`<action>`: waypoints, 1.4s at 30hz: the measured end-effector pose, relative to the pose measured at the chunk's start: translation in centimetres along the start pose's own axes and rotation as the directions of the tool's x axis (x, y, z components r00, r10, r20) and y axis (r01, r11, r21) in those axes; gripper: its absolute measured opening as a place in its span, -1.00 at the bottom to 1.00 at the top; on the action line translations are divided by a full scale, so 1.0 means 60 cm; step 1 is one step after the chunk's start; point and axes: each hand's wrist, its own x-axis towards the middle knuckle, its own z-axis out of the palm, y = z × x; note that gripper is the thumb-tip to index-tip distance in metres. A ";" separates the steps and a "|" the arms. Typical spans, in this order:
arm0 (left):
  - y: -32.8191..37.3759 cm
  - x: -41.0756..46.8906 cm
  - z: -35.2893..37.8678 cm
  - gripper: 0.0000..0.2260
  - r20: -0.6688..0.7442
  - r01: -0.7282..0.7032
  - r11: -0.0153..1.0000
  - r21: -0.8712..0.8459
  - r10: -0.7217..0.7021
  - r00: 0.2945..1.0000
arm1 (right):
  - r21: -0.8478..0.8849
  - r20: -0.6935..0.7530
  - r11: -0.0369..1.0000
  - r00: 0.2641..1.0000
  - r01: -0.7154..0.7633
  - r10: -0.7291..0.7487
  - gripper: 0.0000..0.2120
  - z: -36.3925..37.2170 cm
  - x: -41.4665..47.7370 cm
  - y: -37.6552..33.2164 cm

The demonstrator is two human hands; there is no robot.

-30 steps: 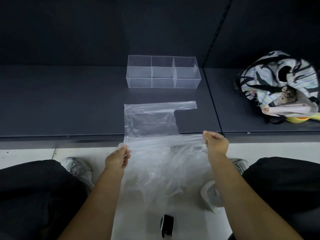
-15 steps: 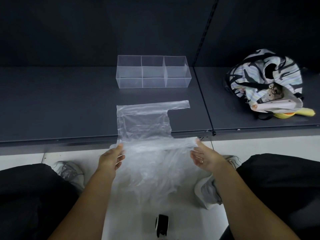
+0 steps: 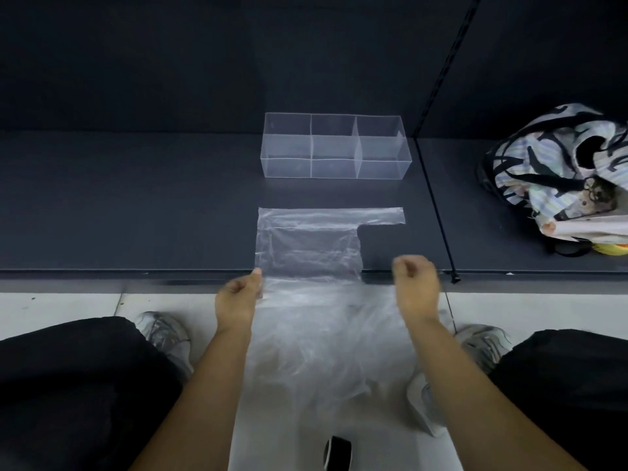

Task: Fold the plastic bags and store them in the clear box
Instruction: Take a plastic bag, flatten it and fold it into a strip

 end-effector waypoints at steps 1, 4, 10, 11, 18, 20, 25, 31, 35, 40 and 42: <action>0.006 0.002 0.002 -0.68 -0.010 -0.069 0.995 0.070 0.070 0.997 | -0.075 0.093 0.988 0.987 0.138 -0.131 -0.88 0.026 -0.009 -0.018; 0.023 0.014 0.007 -0.57 0.013 -0.189 0.946 0.263 0.192 0.981 | -0.210 0.440 0.883 0.847 0.420 -0.298 -0.62 0.112 -0.036 -0.058; 0.030 0.055 0.007 -0.66 0.031 -0.197 0.896 0.397 0.201 0.979 | -0.402 0.675 0.649 0.688 0.646 -0.266 -0.44 0.245 -0.034 -0.051; 0.027 0.060 0.003 -0.70 0.029 -0.190 0.890 0.414 0.196 0.980 | -0.444 0.677 0.601 0.689 0.664 -0.261 -0.41 0.250 -0.028 -0.039; 0.018 0.059 0.000 -0.71 0.038 -0.095 0.954 0.285 0.087 0.995 | -0.636 0.435 0.571 0.852 0.519 -0.291 -0.37 0.172 0.048 -0.004; 0.022 0.049 -0.003 -0.71 0.099 -0.021 0.977 0.213 -0.001 0.995 | -0.519 0.239 0.760 0.920 0.391 -0.311 -0.47 0.139 0.032 -0.011; 0.026 0.006 -0.017 -0.91 0.296 0.160 0.970 0.183 -0.210 0.932 | 0.191 0.219 0.732 0.756 -0.654 0.617 -0.61 0.106 -0.101 -0.010; 0.036 -0.023 -0.023 -0.95 0.321 0.246 0.967 0.069 -0.255 0.912 | 0.471 0.812 -0.117 0.379 -0.874 0.444 -0.62 0.108 -0.149 -0.008; 0.047 -0.024 -0.028 -0.88 0.269 0.224 0.973 0.049 -0.229 0.936 | 0.631 0.565 0.135 0.572 -0.764 0.595 -0.79 0.054 -0.075 0.007; 0.052 -0.018 -0.027 -0.62 0.263 0.127 0.991 0.045 -0.134 0.955 | 0.446 0.287 0.553 0.698 -0.704 0.656 -0.86 -0.031 0.020 0.028; 0.052 -0.018 -0.030 -0.55 0.279 0.114 0.993 0.025 -0.117 0.953 | 0.429 0.231 0.644 0.767 -0.633 0.599 -0.70 -0.052 0.045 0.024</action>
